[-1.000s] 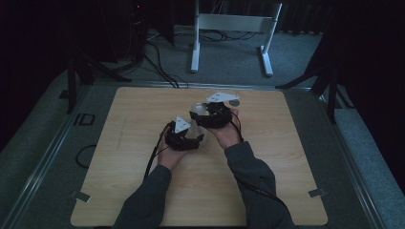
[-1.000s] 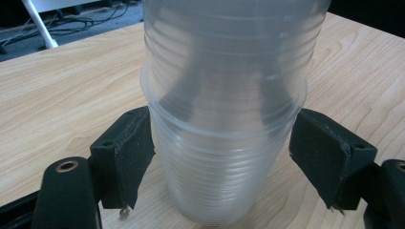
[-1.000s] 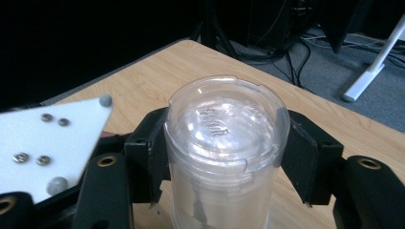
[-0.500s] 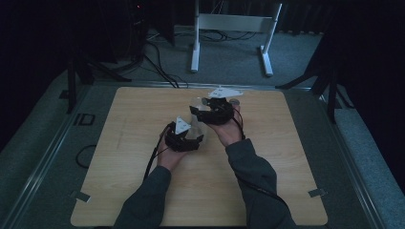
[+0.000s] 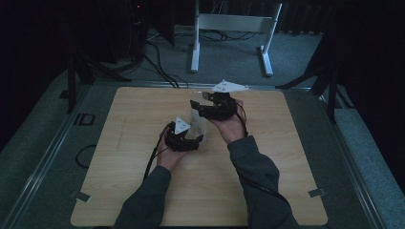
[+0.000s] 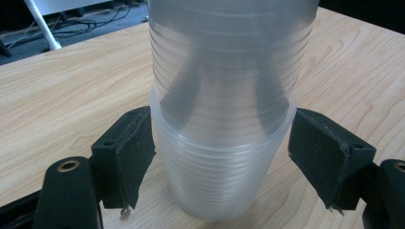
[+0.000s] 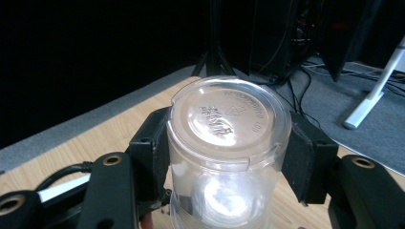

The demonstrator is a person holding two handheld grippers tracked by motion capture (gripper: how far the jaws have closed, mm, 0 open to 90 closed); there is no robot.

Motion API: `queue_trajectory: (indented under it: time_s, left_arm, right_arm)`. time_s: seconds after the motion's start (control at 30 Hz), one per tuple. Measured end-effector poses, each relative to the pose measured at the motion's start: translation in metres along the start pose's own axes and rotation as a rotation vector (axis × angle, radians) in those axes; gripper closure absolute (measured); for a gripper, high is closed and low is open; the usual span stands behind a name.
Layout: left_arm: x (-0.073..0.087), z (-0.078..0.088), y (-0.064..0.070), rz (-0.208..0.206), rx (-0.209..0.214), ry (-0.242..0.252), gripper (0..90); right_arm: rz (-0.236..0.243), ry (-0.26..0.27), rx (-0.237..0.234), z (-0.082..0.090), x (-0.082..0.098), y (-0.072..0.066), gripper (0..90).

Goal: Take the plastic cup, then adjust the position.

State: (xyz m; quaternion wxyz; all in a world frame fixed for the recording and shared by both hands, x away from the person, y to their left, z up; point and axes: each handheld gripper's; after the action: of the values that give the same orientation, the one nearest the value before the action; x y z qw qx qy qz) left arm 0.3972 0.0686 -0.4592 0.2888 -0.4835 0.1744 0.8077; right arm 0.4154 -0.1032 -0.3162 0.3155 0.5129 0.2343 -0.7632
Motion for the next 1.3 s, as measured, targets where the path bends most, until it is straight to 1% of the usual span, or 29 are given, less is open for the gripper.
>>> queue_trajectory:
  time_s: [0.07, 0.3, 0.33, 0.47, 0.5, 0.6, 0.73, 0.93, 1.0, 1.03, 1.13, 1.23, 1.3]
  left_arm:
    - [-0.001, 0.001, 0.0, 0.002, 0.002, 0.003, 23.7]
    - [-0.001, 0.002, -0.001, 0.005, 0.0, 0.004, 23.7]
    - [-0.001, 0.002, -0.001, 0.006, 0.0, 0.002, 23.7]
    - [-0.002, 0.003, 0.0, 0.004, -0.003, 0.003, 23.7]
    - [-0.002, 0.003, 0.0, 0.004, -0.003, 0.004, 23.7]
    - [-0.002, 0.003, -0.001, 0.009, -0.003, 0.003, 23.7]
    - [-0.001, 0.005, -0.001, 0.009, -0.005, 0.007, 23.7]
    - [-0.001, 0.006, -0.002, 0.014, -0.004, 0.009, 23.7]
    - [-0.001, 0.007, -0.002, 0.009, -0.006, 0.008, 23.6]
    - [-0.001, 0.008, -0.001, 0.006, -0.006, 0.01, 23.6]
    - [0.0, 0.011, -0.001, 0.003, -0.009, 0.015, 23.6]
    - [0.0, 0.015, -0.002, 0.009, -0.013, 0.024, 23.6]
    - [0.001, 0.017, -0.002, 0.004, -0.016, 0.023, 23.6]
  right_arm:
    - [-0.003, 0.003, -0.002, 0.001, -0.001, 0.0, 41.1]
    - [-0.001, 0.043, -0.005, 0.017, -0.015, 0.001, 41.1]
    - [-0.001, 0.043, -0.005, 0.017, -0.015, 0.001, 41.1]
    - [-0.006, 0.064, -0.006, 0.025, -0.019, 0.003, 41.1]
    - [-0.007, 0.074, -0.004, 0.03, -0.02, 0.003, 41.1]
    - [-0.008, 0.089, 0.0, 0.036, -0.022, 0.004, 41.1]
    - [-0.009, 0.098, 0.005, 0.045, -0.024, 0.008, 41.1]
    - [-0.011, 0.096, 0.025, 0.052, -0.023, 0.013, 41.1]
    - [-0.011, 0.096, 0.028, 0.053, -0.022, 0.014, 41.1]
    - [-0.02, 0.092, 0.041, 0.056, -0.019, 0.017, 41.1]
    - [-0.024, 0.09, 0.053, 0.061, -0.016, 0.021, 41.1]
    - [-0.025, 0.089, 0.062, 0.066, -0.013, 0.024, 41.1]
    - [-0.03, 0.087, 0.067, 0.069, -0.01, 0.026, 41.1]
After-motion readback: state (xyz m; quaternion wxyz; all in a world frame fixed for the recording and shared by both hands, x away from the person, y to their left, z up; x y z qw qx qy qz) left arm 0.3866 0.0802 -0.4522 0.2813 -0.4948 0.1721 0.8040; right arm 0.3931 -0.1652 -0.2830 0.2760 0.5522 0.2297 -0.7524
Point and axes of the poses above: each handheld gripper's, and its own axes: z roughly backward along the jaws, x roughly out of its underside, y roughly to its right, and after that the axes turned 1 degree about x, right-handed
